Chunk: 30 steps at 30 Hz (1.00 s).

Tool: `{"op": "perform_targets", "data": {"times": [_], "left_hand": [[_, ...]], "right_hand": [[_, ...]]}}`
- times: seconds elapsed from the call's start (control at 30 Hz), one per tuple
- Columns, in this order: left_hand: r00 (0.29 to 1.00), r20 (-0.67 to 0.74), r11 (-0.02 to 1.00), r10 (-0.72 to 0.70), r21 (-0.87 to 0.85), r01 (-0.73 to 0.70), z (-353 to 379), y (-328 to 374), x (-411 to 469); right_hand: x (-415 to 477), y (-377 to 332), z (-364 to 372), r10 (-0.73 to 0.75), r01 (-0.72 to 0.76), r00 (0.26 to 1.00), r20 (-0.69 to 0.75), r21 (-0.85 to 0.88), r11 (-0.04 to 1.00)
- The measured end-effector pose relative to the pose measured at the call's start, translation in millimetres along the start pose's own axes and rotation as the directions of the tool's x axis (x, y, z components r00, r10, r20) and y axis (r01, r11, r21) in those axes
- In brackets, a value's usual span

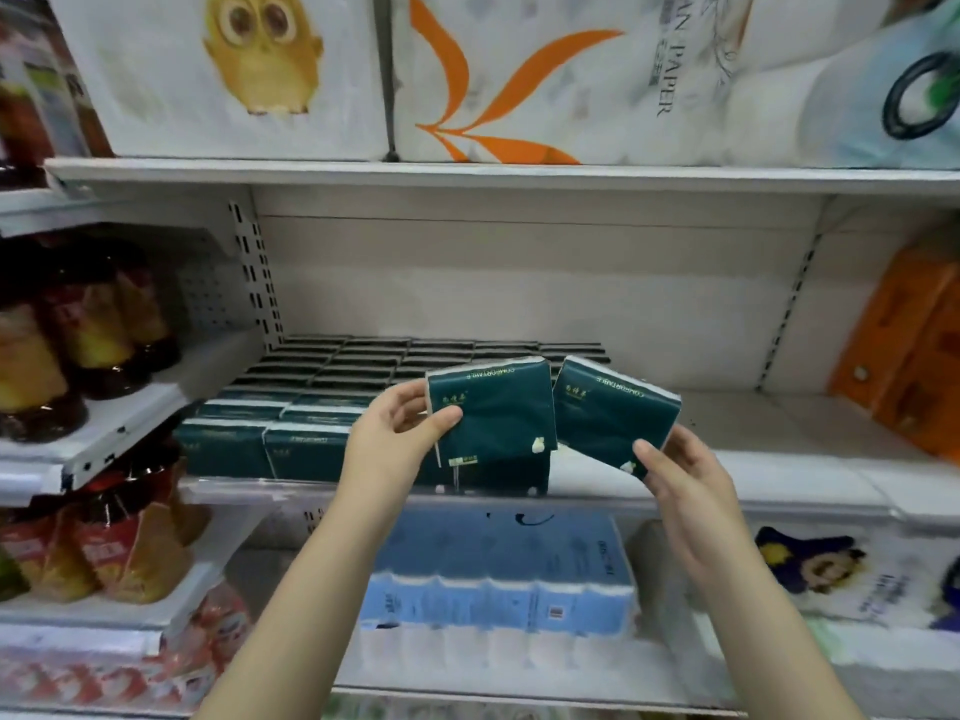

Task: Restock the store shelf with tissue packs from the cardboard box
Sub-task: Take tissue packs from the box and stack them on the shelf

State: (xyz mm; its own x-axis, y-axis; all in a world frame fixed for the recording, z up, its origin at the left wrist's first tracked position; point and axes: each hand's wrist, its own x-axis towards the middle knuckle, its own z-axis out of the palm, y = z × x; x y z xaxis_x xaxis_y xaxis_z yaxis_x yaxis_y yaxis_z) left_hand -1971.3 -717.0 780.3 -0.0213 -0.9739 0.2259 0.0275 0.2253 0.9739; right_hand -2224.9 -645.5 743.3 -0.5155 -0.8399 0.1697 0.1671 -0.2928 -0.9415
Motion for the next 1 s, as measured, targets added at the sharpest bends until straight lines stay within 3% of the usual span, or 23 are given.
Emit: {"op": "perform_targets", "data": {"times": [0.57,0.83,1.0], "left_hand": [[0.999,-0.054,0.999,-0.003,0.045,0.005,79.2,-17.7,84.2],[0.994,-0.094,0.998,-0.053,0.029,0.056,89.8,-25.8,93.7],[0.994,-0.1,0.998,-0.042,0.043,0.046,94.1,-25.3,98.9]], "right_hand": [[138.4,51.4,-42.1,0.082,-0.053,0.993,0.085,-0.302,0.952],[154.2,70.6,-32.9,0.041,0.05,0.985,0.167,-0.502,0.864],[155.7,74.0,-30.3,0.12,0.033,0.97,0.212,-0.602,0.798]]}}
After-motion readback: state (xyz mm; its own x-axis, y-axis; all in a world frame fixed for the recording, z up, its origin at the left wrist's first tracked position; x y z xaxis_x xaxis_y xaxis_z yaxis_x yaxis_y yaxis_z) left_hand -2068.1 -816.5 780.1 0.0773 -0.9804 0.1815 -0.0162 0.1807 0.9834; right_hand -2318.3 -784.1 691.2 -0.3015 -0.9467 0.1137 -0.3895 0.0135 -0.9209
